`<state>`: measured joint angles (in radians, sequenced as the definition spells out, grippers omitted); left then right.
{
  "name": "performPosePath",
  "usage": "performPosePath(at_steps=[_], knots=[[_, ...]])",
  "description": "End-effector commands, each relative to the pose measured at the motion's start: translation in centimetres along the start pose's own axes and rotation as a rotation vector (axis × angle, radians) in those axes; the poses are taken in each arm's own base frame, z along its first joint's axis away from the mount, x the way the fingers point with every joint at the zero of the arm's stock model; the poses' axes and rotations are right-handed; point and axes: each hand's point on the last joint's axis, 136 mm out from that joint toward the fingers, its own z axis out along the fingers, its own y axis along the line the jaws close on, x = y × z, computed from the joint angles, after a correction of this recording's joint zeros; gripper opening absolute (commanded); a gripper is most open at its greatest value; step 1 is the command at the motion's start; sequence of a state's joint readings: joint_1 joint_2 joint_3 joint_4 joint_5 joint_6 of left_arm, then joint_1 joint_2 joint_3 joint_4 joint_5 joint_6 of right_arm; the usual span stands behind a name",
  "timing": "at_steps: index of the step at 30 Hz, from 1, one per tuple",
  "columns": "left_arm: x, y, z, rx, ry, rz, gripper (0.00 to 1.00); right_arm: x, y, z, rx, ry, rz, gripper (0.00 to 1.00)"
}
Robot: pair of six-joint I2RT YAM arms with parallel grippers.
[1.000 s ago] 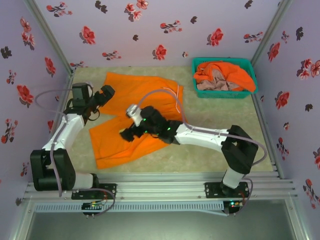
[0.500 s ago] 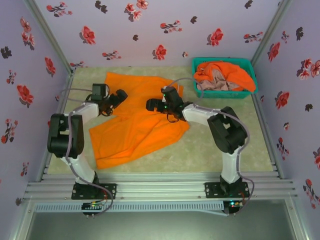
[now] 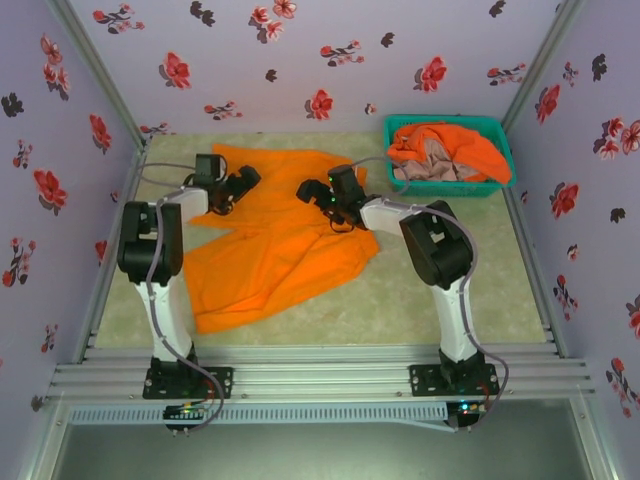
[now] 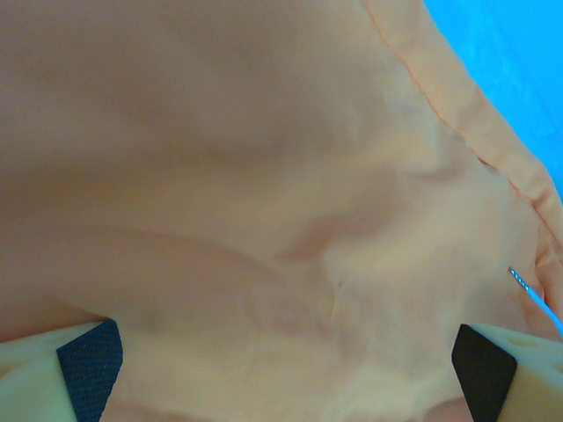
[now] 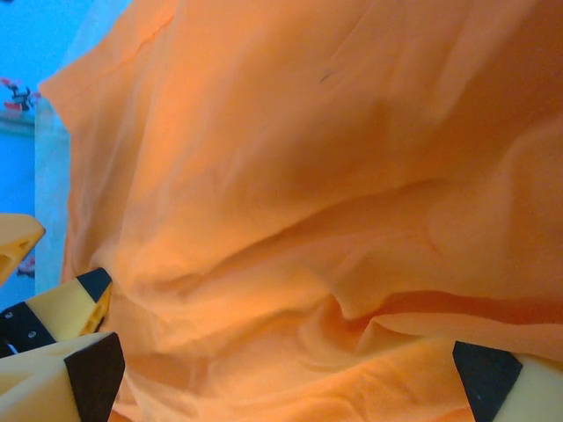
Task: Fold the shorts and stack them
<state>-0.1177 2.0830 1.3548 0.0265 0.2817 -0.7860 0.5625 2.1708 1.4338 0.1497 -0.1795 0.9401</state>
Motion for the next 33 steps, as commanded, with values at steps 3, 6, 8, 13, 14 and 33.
performPosePath(at_steps=[3, 6, 8, 13, 14, 33], knots=[[-1.3, 1.1, 2.5, -0.044, 0.003, 0.025, 0.99, -0.2, -4.4, 2.0, 0.152, -0.028, 0.111, 0.99], [-2.1, 1.1, 3.8, -0.056, 0.007, 0.031, 0.99, -1.0, -4.9, 2.2, 0.185, -0.061, 0.144, 0.99], [-2.6, 1.0, 4.5, -0.056, 0.006, 0.034, 1.00, -1.4, -4.7, 2.3, 0.189, -0.074, 0.161, 0.99], [-4.7, -0.6, 5.3, -0.039, -0.012, 0.061, 0.99, -2.3, -2.8, 1.8, 0.151, -0.087, 0.158, 0.99], [-5.2, -1.2, 5.0, -0.033, -0.019, 0.066, 0.99, -2.6, -2.1, 1.4, 0.134, -0.092, 0.147, 0.99], [3.7, 1.8, -23.7, -0.176, -0.244, -0.024, 0.99, -0.1, -0.2, -17.5, 0.129, -0.184, -0.043, 0.99]])
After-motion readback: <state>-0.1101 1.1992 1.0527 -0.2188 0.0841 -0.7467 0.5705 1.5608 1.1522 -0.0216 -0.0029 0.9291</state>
